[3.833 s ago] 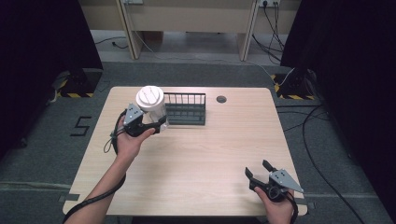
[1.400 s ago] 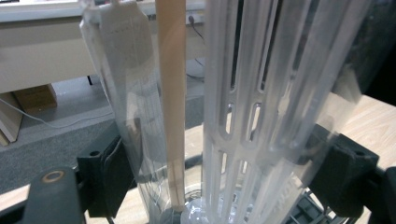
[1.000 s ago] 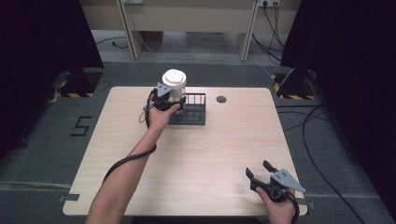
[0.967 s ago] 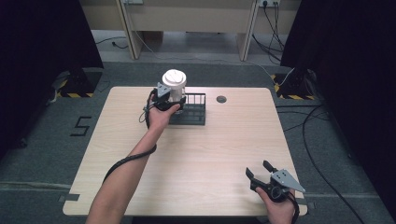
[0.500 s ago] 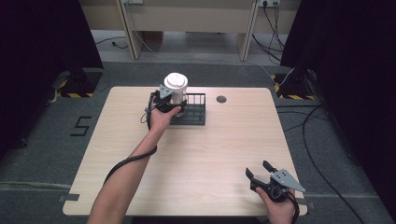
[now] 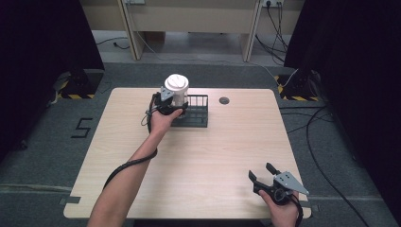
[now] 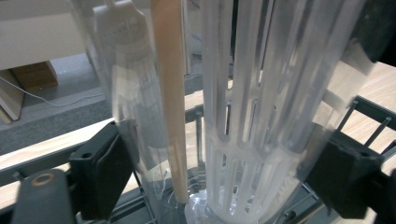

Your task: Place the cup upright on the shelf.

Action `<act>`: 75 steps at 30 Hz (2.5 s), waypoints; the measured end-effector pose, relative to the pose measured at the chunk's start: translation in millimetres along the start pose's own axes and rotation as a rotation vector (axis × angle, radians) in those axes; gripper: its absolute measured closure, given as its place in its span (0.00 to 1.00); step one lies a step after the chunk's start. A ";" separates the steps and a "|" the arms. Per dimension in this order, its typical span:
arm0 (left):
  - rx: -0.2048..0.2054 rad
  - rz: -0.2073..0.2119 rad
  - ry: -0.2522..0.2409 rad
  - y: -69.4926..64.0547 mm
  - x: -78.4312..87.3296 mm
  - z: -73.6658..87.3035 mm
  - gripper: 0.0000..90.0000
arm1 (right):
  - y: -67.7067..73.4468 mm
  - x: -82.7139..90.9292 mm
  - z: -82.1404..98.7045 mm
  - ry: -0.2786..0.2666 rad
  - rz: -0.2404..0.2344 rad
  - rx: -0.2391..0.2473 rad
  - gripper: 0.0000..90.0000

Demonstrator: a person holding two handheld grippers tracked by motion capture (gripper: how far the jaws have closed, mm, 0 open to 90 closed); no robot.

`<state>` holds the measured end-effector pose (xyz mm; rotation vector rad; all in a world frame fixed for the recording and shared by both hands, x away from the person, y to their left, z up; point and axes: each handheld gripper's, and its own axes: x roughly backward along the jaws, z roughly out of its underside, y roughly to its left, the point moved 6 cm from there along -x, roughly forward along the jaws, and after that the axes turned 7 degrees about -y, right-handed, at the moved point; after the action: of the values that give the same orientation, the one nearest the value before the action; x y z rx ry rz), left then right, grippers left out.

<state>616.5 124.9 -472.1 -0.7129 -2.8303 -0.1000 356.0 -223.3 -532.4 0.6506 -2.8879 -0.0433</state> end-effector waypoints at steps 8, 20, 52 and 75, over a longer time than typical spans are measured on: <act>-0.002 0.004 -0.016 0.2 8.5 -3.2 0.16 | 0.4 -0.2 0.3 0.006 0.000 0.003 0.24; -0.008 0.015 -0.035 -1.9 23.5 -2.6 0.16 | 0.8 -0.5 0.4 0.008 -0.002 0.001 0.24; -0.036 0.031 -0.055 1.6 80.1 5.1 0.17 | 1.4 -0.8 0.6 0.013 0.001 0.007 0.24; -0.021 0.021 -0.055 9.9 122.2 22.1 0.17 | 1.4 -0.8 0.6 0.013 0.005 0.008 0.24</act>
<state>512.0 192.4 -465.5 -0.7611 -2.8774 -0.1086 356.0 -221.7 -533.1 0.6431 -2.8789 -0.0270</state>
